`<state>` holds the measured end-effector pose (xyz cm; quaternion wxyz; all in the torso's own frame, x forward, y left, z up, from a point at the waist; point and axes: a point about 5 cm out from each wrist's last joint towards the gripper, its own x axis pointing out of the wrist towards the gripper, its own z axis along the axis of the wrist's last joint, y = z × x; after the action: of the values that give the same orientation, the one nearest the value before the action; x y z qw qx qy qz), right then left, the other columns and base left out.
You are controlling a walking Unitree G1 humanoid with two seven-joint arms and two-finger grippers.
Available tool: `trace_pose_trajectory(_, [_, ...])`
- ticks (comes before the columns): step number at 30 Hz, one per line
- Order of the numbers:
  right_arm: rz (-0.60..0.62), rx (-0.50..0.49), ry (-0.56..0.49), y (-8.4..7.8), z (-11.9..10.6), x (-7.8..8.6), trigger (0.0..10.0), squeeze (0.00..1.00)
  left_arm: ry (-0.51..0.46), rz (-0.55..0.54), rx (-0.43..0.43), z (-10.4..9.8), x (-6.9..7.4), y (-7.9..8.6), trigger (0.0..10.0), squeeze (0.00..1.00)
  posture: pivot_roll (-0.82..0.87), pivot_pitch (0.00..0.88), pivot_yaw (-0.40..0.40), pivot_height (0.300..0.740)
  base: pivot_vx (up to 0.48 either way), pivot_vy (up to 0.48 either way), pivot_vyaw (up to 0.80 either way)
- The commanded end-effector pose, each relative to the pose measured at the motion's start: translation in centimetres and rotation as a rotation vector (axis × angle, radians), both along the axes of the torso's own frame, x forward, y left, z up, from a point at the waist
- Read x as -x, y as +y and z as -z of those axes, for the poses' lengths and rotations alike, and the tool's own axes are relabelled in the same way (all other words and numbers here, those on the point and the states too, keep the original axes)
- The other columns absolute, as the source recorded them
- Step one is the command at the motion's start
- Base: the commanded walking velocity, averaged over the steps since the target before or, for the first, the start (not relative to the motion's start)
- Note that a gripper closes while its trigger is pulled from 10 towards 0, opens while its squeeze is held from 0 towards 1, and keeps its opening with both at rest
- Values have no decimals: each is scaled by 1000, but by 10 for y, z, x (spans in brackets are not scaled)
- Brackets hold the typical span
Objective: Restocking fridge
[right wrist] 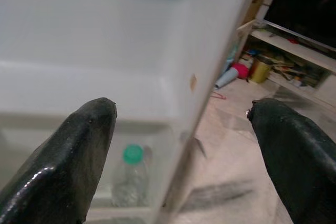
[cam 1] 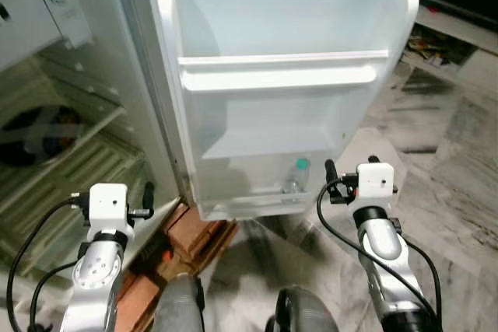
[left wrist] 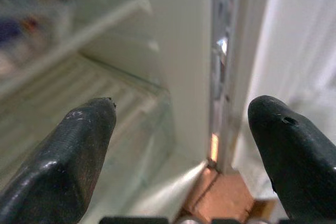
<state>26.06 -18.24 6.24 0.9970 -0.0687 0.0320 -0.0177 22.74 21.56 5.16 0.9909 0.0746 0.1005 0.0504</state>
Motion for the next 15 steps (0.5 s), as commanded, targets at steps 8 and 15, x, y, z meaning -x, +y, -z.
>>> trace_pose_trajectory(8, [69, -47, 35, -9, 0, -10, 10000, 0, -12, -39, 29, -5, -15, 7, 10000, 0, 78, 0, -61, 740, 0, 0, 0])
trace_pose_trajectory(15, [50, -83, -14, -8, -5, -10, 10000, 0, -11, 14, 13, -4, -15, -1, 10000, 0, 78, 0, -61, 740, 0, -94, 0])
